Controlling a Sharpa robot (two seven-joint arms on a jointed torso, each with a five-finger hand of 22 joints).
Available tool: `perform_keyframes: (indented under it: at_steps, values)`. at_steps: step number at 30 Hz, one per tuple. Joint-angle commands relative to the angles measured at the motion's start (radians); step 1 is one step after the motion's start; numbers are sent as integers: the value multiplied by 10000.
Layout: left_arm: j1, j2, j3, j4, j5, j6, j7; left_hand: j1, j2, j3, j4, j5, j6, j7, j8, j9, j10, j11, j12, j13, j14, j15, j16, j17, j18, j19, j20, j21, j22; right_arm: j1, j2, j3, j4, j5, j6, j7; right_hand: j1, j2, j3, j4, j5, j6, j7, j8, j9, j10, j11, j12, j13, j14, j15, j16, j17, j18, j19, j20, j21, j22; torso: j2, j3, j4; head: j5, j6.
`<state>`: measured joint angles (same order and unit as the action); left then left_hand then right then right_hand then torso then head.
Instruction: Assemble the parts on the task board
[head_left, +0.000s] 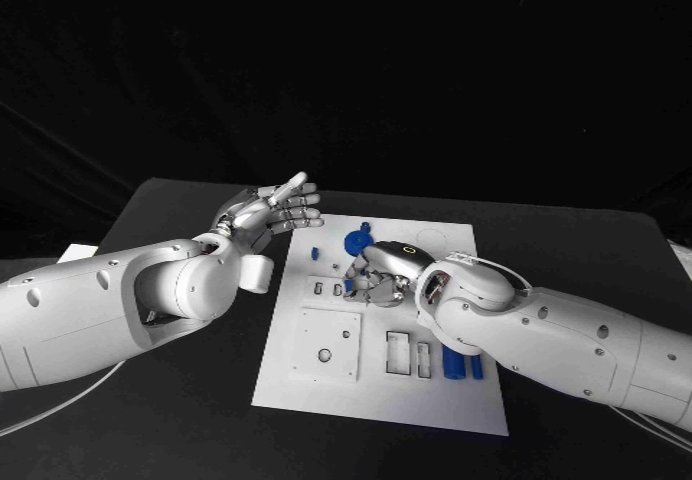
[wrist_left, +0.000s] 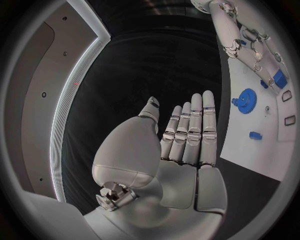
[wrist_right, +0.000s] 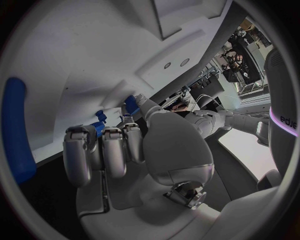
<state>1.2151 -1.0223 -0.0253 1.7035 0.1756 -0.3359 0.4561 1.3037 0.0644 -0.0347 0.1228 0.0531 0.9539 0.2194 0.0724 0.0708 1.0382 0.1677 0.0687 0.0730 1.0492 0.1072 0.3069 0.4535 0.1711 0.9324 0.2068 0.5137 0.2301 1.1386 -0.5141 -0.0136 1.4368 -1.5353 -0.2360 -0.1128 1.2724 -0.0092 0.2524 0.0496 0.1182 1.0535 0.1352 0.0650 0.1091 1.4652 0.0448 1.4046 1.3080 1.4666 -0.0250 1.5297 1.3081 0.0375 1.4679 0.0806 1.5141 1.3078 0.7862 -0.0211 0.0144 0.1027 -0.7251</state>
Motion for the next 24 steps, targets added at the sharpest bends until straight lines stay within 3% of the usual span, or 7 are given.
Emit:
perform_keyframes:
  at_steps: [1,7,14,20,24]
  values:
    - [11,5,5,8,-13,220,114,32,92,13,-44,-40,-7,59,-56,-11,-85,12,-27,-12,-2,13,-22,-9,104,-33,45,-36,-10,-48,-7,-42,-25,-133,334,-212,-48,-15,-53,-1,6,-82,5,-40,11,126,39,-47,1475,869,-4,-19,1847,-104,421,-16,33,1384,3,0,-7,-3,0]
    - [11,7,5,8,-13,226,108,32,92,13,-44,-40,-7,59,-56,-11,-85,12,-27,-12,-2,13,-22,-9,104,-33,45,-36,-10,-47,1,-42,-24,-141,282,-231,-68,-53,-73,-8,21,-149,29,-41,-8,92,60,-103,1440,870,14,-19,1848,-100,413,-1,24,1366,-5,-8,-3,-12,0]
    - [11,6,5,7,-13,227,103,32,92,13,-44,-40,-7,59,-56,-11,-85,12,-27,-12,-2,13,-22,-9,104,-33,45,-36,-10,-46,15,-42,-15,-143,152,-241,-288,-263,-283,64,-29,-398,107,-36,-70,-21,137,-290,1321,871,81,-15,1858,-100,411,61,18,1361,-4,-6,0,-17,-4]
    - [11,7,5,11,-13,228,98,32,92,13,-44,-40,-7,59,-56,-11,-85,12,-27,-12,-2,13,-22,-9,104,-33,45,-36,-10,-46,23,-42,4,-114,-224,-216,-753,-395,-830,430,-617,-808,173,-24,-140,-217,200,-618,1102,872,151,-12,1867,-97,410,132,12,1357,2,-4,-6,-29,8]
    - [11,6,5,10,-13,232,94,34,112,14,-53,-39,-11,62,-56,-11,-89,14,-23,-12,30,14,-71,-38,111,-18,54,-64,-37,-46,22,-42,24,-85,-439,-174,-969,-397,-1173,696,-677,-922,186,-4,-145,-284,231,-733,1019,867,168,-24,1850,-94,401,153,2,1340,1,-2,-2,-29,3]
